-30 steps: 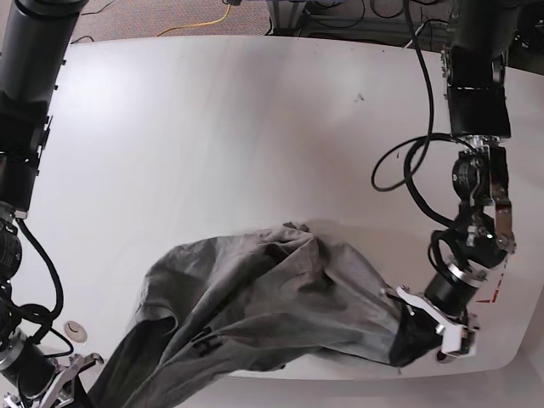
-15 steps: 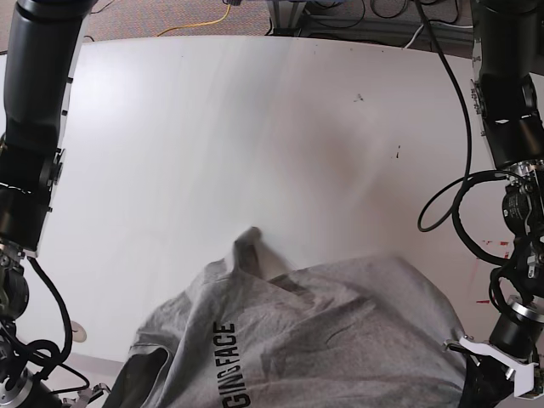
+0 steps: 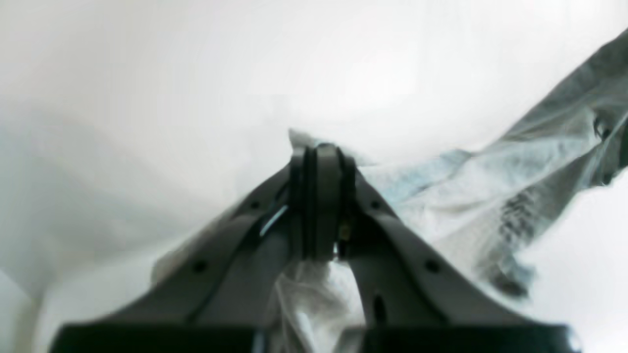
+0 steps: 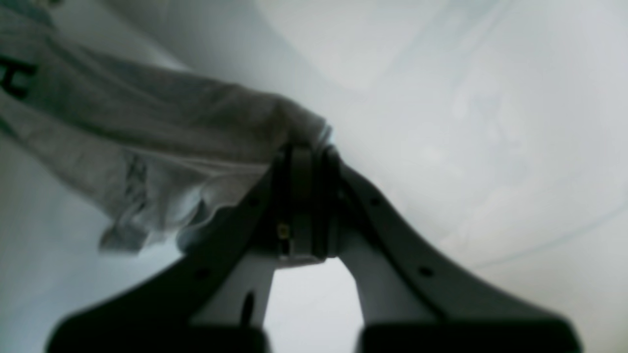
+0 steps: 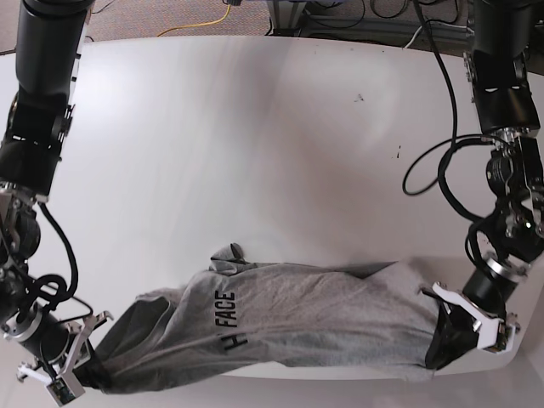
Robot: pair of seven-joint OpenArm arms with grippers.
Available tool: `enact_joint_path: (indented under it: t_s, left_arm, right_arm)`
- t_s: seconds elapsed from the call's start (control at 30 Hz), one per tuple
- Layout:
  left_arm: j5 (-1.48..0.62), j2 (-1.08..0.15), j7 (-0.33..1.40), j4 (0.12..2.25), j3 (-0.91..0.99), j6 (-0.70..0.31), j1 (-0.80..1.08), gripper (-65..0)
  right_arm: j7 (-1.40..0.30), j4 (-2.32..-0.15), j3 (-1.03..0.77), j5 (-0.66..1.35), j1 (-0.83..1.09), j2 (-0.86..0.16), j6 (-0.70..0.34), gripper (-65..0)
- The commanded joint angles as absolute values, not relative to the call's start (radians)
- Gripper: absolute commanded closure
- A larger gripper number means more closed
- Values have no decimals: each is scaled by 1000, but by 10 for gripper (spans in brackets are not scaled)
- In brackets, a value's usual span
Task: Layout the t-shirt on the table in an organized manner, then fold the t-shirt properly
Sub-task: 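Hold the shirt with both grippers and stretch it apart, then swing the stretched shirt forward and lay it flat on the table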
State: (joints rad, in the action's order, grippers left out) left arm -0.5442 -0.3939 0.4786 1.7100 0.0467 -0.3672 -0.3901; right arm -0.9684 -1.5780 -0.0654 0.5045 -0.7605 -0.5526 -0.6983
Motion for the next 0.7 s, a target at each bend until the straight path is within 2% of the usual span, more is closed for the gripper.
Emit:
enact_joint_path:
  t_s: [0.0,0.27,0.67]
  left_arm:
    - [-564,-406,441,1773,56,-369,-338,-1]
    - [-667,-406,443,1856,165,-369,-36,-1]
    - [-797,-407,443,1894,298,-371,325,-1]
  right_arm:
    - [-995,-1698,-139,544,-696,-567,-698,0]
    - [-1122,-1942,-344,584,-394,-515,-698,0]
    - [-1148,-2002,-435,585,-30,-406,-698,0]
